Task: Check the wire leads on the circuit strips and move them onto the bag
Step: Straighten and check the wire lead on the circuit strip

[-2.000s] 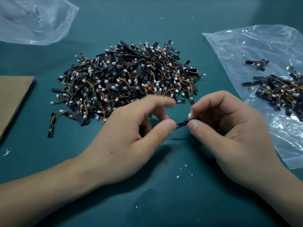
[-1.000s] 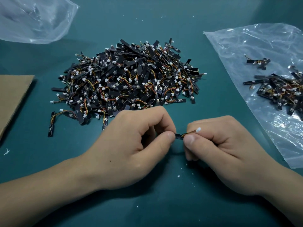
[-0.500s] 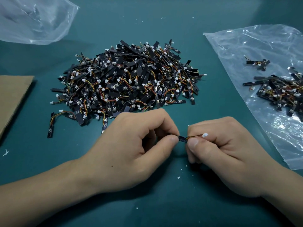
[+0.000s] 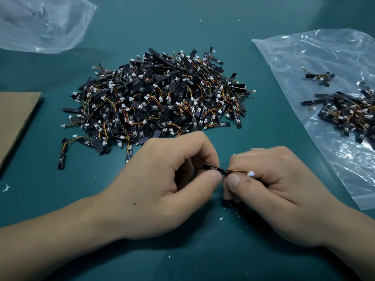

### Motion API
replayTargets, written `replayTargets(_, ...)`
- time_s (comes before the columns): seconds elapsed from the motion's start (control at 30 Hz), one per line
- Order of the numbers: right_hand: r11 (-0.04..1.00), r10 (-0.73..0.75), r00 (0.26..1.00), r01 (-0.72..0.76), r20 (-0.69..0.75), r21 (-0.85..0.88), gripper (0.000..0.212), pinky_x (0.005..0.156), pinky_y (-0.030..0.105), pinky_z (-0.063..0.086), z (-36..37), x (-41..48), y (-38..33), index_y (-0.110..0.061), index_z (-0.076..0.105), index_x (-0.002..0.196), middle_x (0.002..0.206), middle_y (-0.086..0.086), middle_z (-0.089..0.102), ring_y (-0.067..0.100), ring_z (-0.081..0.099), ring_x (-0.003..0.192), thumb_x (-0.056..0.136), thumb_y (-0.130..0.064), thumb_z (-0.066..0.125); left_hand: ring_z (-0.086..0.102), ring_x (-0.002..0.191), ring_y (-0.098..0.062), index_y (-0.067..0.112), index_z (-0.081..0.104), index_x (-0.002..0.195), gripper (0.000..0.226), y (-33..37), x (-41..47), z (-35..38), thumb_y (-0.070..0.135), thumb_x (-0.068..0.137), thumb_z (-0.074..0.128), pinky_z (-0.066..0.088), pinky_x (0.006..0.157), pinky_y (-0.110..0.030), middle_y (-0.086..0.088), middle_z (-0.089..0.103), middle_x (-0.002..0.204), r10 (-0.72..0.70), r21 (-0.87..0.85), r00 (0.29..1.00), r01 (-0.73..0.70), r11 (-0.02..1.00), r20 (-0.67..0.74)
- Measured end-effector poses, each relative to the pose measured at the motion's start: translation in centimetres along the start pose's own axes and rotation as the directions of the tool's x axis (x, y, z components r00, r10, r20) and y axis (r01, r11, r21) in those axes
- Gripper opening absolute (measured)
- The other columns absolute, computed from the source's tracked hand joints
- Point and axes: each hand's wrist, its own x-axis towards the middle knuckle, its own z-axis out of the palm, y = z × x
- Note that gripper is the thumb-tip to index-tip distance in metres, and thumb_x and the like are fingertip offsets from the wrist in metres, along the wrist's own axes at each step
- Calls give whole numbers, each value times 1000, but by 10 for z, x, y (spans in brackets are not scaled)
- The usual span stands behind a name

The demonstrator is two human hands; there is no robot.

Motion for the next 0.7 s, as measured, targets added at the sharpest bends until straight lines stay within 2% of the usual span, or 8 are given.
replayTargets(0.1,1000,-11,1000,11,-4,3,35,62,30,45,0,0,-1,-24,64,70,61,-13,55,8,55,60,99,-31,45,48,49,-15,23,59,84,9,-1,0,1,19,89,66,34,49,-15,6,52,59,-13,15,1000,13,1000,-21)
replayTargets(0.23,1000,-5,999,5,37,-4,40,61,43,45,-1,0,0,-16,65,72,61,-5,53,18,52,59,99,-38,45,48,50,-14,20,59,82,11,-2,-1,1,15,89,66,32,50,-13,6,52,59,-14,26,1000,15,1000,-20)
replayTargets(0.37,1000,18,999,-18,36,-1,32,61,43,46,-1,-1,-2,-21,66,75,62,-4,56,16,55,62,94,-36,46,49,51,-11,20,59,83,10,-2,0,1,18,90,65,32,51,-13,9,52,59,-22,28,1000,22,999,-1)
replayTargets(0.5,1000,10,1000,-10,28,-7,27,62,37,46,-1,0,-2,-24,65,74,63,-8,56,11,55,62,93,-32,47,51,52,-19,22,57,83,7,-1,-1,-1,21,86,63,38,49,-26,1,55,59,-13,9,999,13,1000,42)
replayTargets(0.6,1000,-9,1000,9,26,-18,27,62,35,45,0,0,-2,-22,66,73,63,-11,53,8,51,61,92,-31,49,50,53,-20,21,55,80,11,-1,-2,-2,14,82,63,38,49,-27,-1,53,58,-9,4,998,9,1000,56)
replayTargets(0.7,999,-14,999,15,33,-35,31,62,37,43,1,0,-1,-17,65,70,62,-8,51,11,50,61,92,-31,49,51,55,-22,20,54,77,12,-2,-1,0,13,83,62,40,51,-35,-3,55,60,-17,26,998,15,1000,57)
